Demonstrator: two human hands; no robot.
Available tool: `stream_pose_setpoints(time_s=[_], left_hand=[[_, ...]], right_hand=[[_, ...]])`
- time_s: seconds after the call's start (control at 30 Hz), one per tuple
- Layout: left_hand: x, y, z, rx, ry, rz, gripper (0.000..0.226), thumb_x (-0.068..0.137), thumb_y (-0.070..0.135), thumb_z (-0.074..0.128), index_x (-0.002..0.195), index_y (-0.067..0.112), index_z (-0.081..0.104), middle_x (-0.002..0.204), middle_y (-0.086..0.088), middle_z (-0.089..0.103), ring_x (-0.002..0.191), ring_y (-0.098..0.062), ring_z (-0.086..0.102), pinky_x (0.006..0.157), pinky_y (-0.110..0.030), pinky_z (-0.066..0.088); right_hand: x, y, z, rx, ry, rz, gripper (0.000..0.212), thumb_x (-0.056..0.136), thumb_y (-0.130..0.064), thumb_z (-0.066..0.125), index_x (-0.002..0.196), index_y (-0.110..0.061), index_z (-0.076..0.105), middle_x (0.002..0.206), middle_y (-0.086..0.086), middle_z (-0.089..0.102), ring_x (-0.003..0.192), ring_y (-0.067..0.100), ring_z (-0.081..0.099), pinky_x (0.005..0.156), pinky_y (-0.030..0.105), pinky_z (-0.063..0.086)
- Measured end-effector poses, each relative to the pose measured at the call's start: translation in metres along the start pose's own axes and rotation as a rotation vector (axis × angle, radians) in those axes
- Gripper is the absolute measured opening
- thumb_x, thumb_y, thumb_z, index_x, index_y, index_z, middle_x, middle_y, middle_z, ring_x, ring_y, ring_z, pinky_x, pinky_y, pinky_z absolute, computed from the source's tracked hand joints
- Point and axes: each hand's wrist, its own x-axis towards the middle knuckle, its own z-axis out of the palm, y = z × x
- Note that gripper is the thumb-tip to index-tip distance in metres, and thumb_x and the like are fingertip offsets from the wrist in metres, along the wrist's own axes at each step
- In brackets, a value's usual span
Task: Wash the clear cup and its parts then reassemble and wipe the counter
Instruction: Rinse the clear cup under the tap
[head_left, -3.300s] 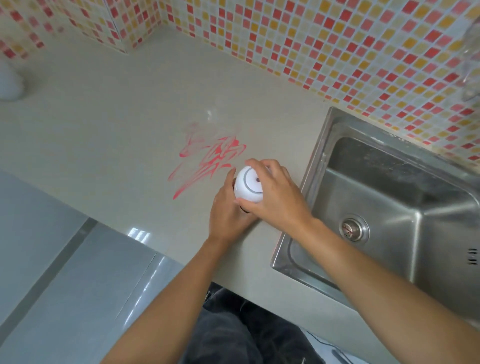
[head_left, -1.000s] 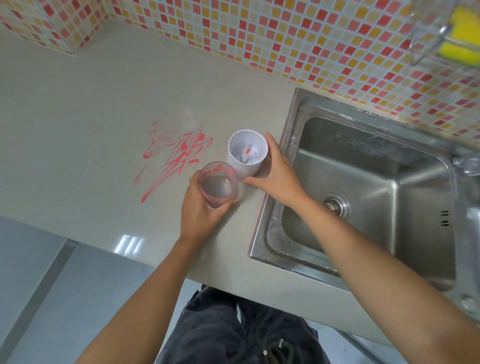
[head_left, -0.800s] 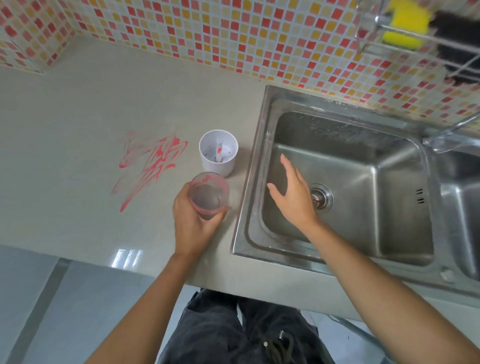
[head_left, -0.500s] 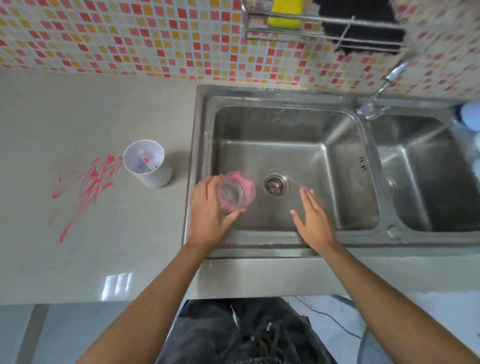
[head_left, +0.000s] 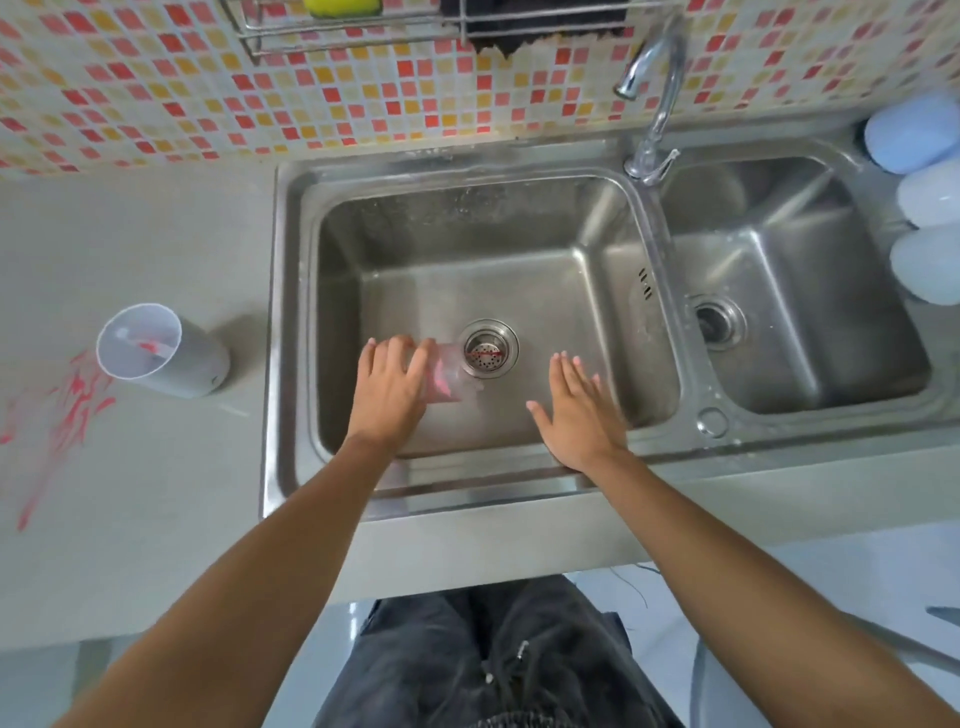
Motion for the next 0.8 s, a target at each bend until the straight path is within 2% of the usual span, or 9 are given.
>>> stream_pose_setpoints(time_s=[0.1,0.23,0.37,0.57,0.63,0.7,0.8], left_hand=[[-0.001,-0.001,-0.003,0.099,-0.015,0.018,0.065,0.067,0.004,0.073,0.127,0.012,0.047,0.111,-0.016,0.050,0.100,-0.033,0.046,0.105,-0.052,0.036],[-0.002,0.000,-0.010,0.266,-0.081,0.077,0.081,0.059,0.000,0.071,0.133,0.011,0.038,0.119,-0.020,0.048,0.107,-0.037,0.046,0.110,-0.052,0.030],[0.001,0.002,-0.015,0.366,-0.055,0.124,0.078,0.061,0.006,0.072,0.133,0.013,0.043,0.123,-0.020,0.049,0.111,-0.037,0.047,0.113,-0.052,0.025],[0.009,0.003,-0.018,0.421,-0.044,0.100,0.077,0.064,0.006,0.071,0.134,0.014,0.039,0.125,-0.019,0.044,0.115,-0.036,0.045,0.116,-0.052,0.016],[0.014,0.005,-0.017,0.370,-0.023,0.040,0.070,0.068,0.005,0.068,0.131,0.013,0.041,0.121,-0.018,0.048,0.112,-0.035,0.046,0.116,-0.054,0.015],[0.023,0.012,-0.018,0.255,-0.006,-0.052,0.060,0.072,0.007,0.066,0.128,0.011,0.043,0.114,-0.018,0.051,0.107,-0.036,0.050,0.116,-0.058,0.016],[0.047,0.032,-0.024,0.044,0.020,-0.161,0.057,0.066,0.010,0.062,0.121,0.008,0.049,0.109,-0.013,0.053,0.102,-0.035,0.056,0.113,-0.063,0.018]], right_hand=[[0.001,0.000,-0.001,-0.007,0.002,-0.021,0.073,0.099,-0.048,0.030,0.153,-0.007,0.003,0.162,0.006,0.005,0.149,0.019,0.000,0.121,0.040,0.004],[0.002,0.000,-0.002,0.004,-0.001,-0.036,0.070,0.100,-0.044,0.030,0.153,-0.006,0.004,0.162,0.008,0.005,0.149,0.020,0.000,0.121,0.041,0.004],[0.003,0.001,0.000,0.022,-0.003,-0.054,0.070,0.100,-0.043,0.030,0.153,-0.006,0.005,0.161,0.009,0.006,0.149,0.021,0.000,0.120,0.042,0.004],[0.004,0.002,0.000,0.066,0.000,-0.079,0.070,0.100,-0.044,0.032,0.152,-0.005,0.008,0.161,0.010,0.010,0.148,0.022,0.003,0.120,0.042,0.005],[0.009,0.003,-0.004,0.242,-0.007,-0.034,0.072,0.099,-0.046,0.036,0.152,-0.005,0.011,0.160,0.010,0.013,0.148,0.022,0.006,0.120,0.042,0.009],[0.022,0.008,-0.020,0.523,0.034,0.069,0.073,0.098,-0.043,0.044,0.152,-0.005,0.013,0.160,0.010,0.014,0.148,0.021,0.008,0.120,0.039,0.010],[0.052,0.023,-0.062,0.734,0.227,0.191,0.071,0.098,-0.037,0.050,0.153,-0.008,0.015,0.160,0.007,0.014,0.148,0.018,0.010,0.119,0.029,0.008]])
